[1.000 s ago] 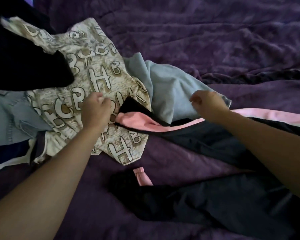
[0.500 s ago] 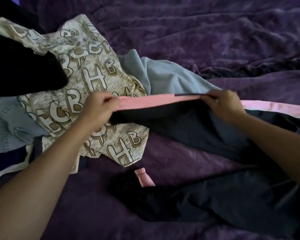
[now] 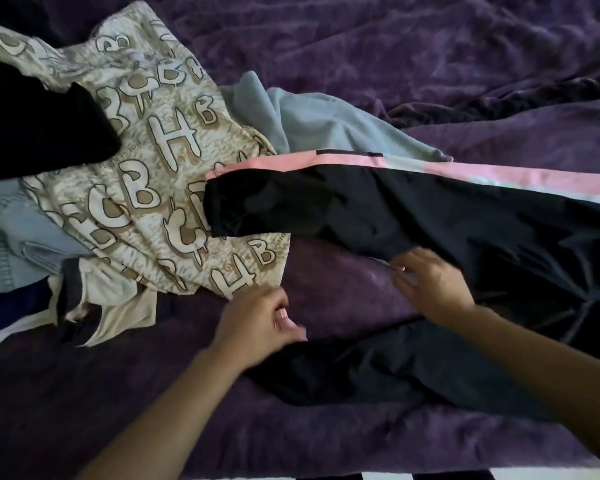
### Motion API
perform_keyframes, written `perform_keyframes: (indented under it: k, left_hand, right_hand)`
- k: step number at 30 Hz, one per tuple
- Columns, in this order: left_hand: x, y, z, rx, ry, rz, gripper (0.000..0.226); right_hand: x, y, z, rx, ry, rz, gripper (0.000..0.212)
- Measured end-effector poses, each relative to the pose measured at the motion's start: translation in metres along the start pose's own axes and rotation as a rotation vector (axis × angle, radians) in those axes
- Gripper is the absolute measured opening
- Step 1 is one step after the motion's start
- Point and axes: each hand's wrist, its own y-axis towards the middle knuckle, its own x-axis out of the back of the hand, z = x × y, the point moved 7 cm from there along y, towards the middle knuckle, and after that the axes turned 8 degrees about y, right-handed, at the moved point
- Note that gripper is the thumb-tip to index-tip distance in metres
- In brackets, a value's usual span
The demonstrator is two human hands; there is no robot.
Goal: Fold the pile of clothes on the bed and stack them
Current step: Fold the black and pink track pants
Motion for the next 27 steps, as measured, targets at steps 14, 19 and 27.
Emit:
perform_keyframes:
  k: [14,19,27]
  left_hand:
    - [0.005,-0.012,0.063,0.439,-0.136,0.291,0.021]
    - [0.024,-0.009,0.007,0.276,0.472,-0.106,0.028]
    - [-0.146,-0.066,-0.214,-0.258,0.489,0.021,0.039]
  right_hand:
    - [-0.011,-0.092,-0.069,-0.145,0.025,0.007,0.046]
    - [0.013,-0.104,-0.102,-0.149,0.012,-0.088,0.042]
    - [0.055,-0.227,-0.214,-0.134,-0.202,-0.229,0.052]
